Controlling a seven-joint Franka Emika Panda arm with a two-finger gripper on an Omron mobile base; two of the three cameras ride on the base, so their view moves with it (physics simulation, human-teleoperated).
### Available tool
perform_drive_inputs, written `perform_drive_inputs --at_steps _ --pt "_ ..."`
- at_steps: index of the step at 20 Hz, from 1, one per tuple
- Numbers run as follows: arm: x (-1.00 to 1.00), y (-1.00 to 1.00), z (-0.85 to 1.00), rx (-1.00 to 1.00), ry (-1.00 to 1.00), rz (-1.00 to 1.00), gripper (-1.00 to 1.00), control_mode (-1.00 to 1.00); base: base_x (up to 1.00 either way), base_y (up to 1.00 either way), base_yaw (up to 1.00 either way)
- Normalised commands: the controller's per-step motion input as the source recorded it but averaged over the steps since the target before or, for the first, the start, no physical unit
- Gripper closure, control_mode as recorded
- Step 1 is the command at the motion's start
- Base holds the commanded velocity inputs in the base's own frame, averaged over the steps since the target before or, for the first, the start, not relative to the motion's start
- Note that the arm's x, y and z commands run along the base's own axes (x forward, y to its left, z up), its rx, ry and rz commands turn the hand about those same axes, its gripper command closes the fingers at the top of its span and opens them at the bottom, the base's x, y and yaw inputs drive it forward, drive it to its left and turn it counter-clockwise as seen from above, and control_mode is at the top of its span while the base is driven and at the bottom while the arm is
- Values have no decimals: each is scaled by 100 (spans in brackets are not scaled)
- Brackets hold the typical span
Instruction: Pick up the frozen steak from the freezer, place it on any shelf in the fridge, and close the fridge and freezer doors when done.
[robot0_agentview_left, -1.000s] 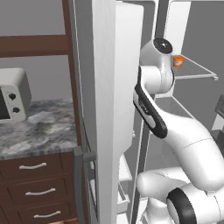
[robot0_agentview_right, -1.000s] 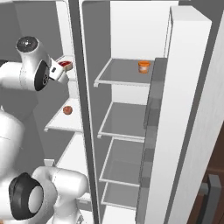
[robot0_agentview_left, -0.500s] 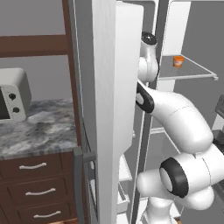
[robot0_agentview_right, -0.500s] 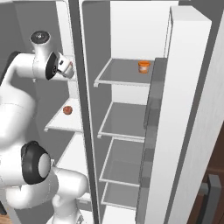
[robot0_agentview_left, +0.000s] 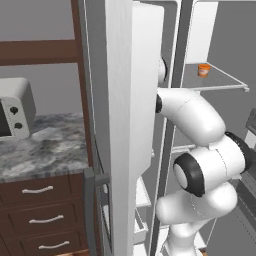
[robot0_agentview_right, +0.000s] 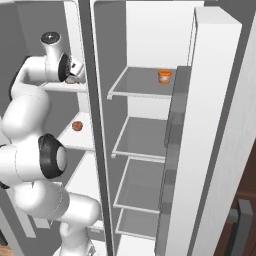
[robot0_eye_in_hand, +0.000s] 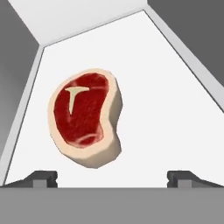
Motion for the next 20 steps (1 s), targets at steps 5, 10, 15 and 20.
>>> perform_drive_inputs --at_steps 5,10,15,20 --pt "9 37 -9 -2 7 1 -100 -100 0 0 0" --pt "19 10 -31 -5 4 3 -100 -100 0 0 0" --pt "53 21 -41 -4 0 5 -100 -100 0 0 0" --pt "69 31 -39 -7 1 4 -100 -100 0 0 0"
